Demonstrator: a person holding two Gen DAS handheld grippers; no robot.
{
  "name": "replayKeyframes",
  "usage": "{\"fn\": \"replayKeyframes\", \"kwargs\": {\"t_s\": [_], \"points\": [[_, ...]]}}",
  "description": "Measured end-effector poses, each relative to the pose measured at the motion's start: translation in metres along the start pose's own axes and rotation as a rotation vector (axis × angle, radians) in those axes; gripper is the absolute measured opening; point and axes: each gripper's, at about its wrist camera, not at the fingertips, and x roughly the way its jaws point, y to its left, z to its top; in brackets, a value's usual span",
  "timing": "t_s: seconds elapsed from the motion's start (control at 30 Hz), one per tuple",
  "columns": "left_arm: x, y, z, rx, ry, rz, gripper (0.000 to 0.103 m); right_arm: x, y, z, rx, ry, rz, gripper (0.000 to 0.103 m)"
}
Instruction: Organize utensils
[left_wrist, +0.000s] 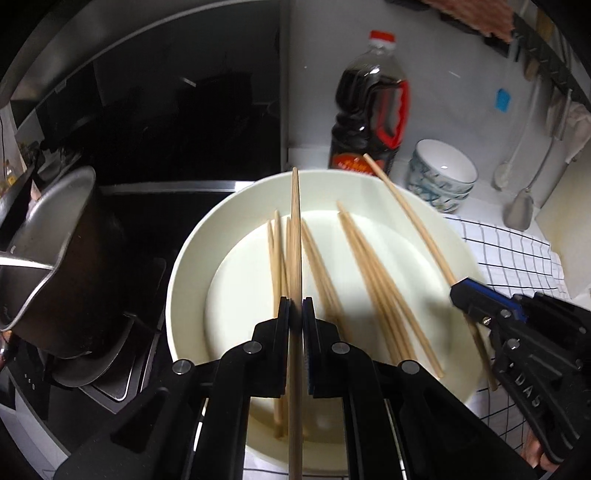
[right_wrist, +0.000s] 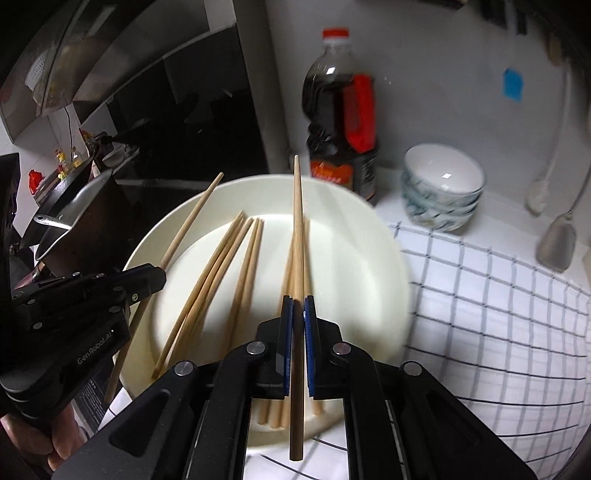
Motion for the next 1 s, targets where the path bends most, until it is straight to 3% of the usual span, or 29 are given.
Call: {"fn": "replayKeyframes", "kwargs": {"t_s": [0.23, 0.57, 0.63, 0.67, 0.7, 0.73, 1.0], "points": [[0.03, 0.002, 0.002, -0.005, 0.047, -0.005, 0.008, 0.038, 0.007, 0.002, 0.019, 0.074, 0.005, 0.006], [0.043, 0.008, 0.001, -0.029, 0.079, -0.004, 0.011, 0.049, 0.005, 0.0, 0.031, 0.111, -0.009, 0.006], [0.041, 0.01, 0.002, -0.04, 0.075, 0.004, 0.04, 0.046, 0.003, 0.002, 0.034, 0.107, -0.014, 0.007], [0.038, 0.012, 0.002, -0.05, 0.066, 0.014, 0.049, 0.044, 0.003, 0.002, 0.038, 0.101, -0.013, 0.009], [0.035, 0.013, 0.002, -0.058, 0.053, 0.023, 0.068, 0.042, 0.002, 0.003, 0.04, 0.099, -0.011, 0.011], [0.03, 0.015, 0.003, -0.067, 0.033, 0.035, 0.074, 0.039, 0.002, 0.003, 0.04, 0.094, -0.011, 0.012], [0.015, 0.023, 0.002, -0.093, 0.032, 0.065, 0.08, 0.017, -0.005, 0.002, 0.069, 0.069, -0.019, 0.031]]}}
